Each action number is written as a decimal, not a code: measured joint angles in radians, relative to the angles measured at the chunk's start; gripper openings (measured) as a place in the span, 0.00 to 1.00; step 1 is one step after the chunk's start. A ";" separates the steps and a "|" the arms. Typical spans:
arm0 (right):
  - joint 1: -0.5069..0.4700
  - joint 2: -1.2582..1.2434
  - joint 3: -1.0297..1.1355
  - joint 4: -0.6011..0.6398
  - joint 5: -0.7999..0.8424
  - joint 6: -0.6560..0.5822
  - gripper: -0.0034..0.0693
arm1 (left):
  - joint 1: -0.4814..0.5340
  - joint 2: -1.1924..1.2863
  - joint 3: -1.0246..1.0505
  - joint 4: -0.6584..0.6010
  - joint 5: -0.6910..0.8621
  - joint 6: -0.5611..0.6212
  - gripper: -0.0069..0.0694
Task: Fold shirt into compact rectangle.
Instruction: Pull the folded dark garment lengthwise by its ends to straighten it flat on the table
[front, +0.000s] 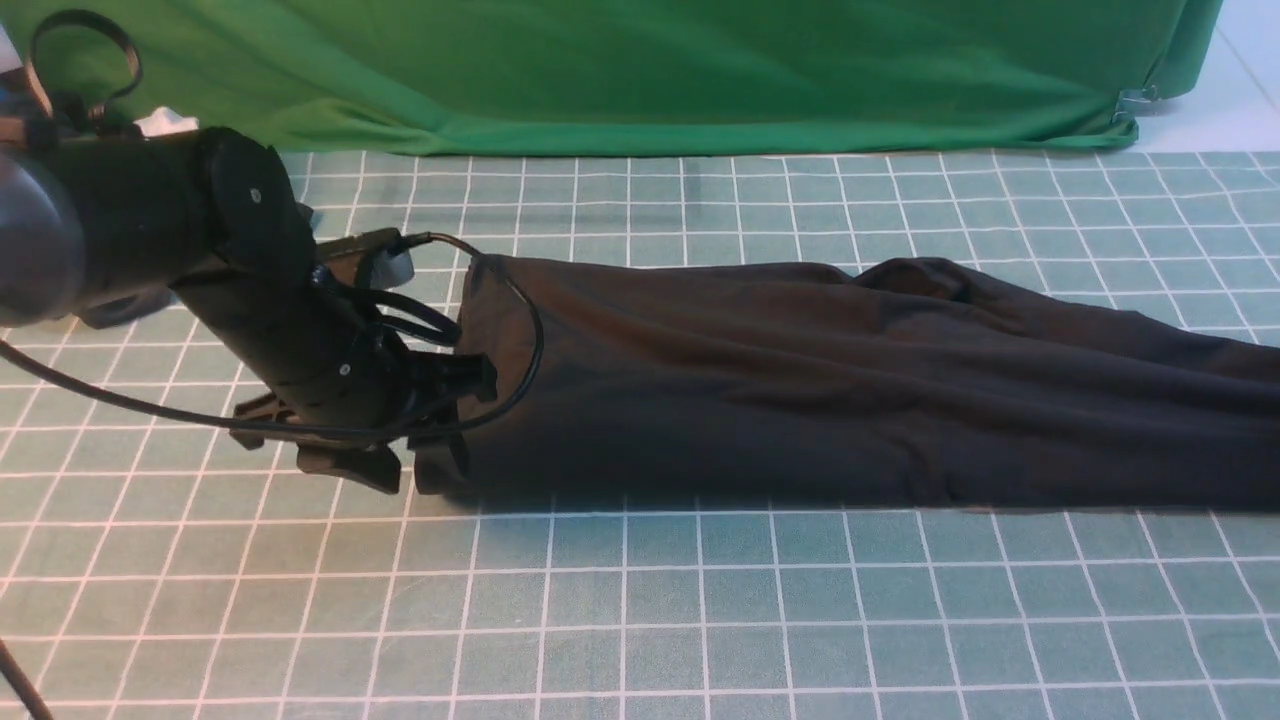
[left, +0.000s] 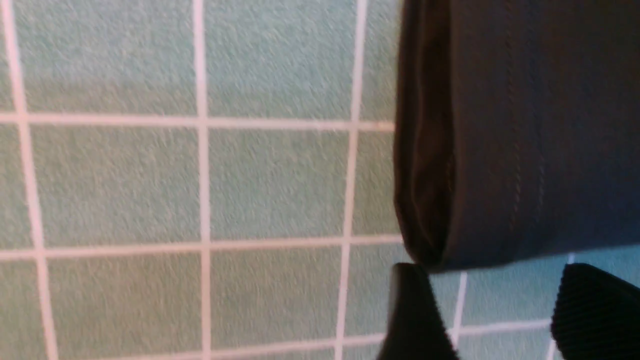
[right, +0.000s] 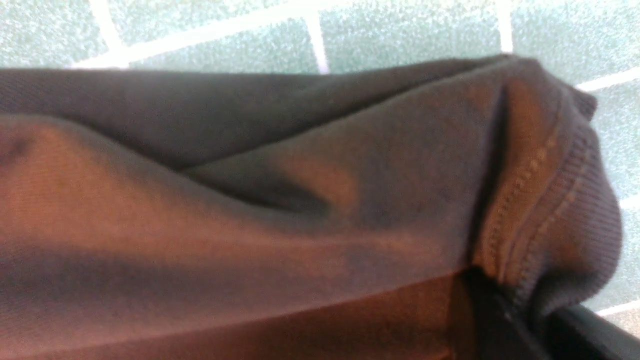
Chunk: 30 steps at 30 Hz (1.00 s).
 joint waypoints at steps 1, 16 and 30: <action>0.000 0.000 0.000 0.000 0.000 0.000 0.10 | 0.000 0.000 0.001 0.003 -0.007 0.000 0.64; 0.000 0.000 0.000 0.001 0.005 0.013 0.10 | 0.001 0.136 0.000 -0.128 -0.106 0.038 0.46; -0.097 -0.220 0.302 -0.005 0.005 0.018 0.10 | -0.092 -0.018 0.163 -0.174 -0.002 0.071 0.12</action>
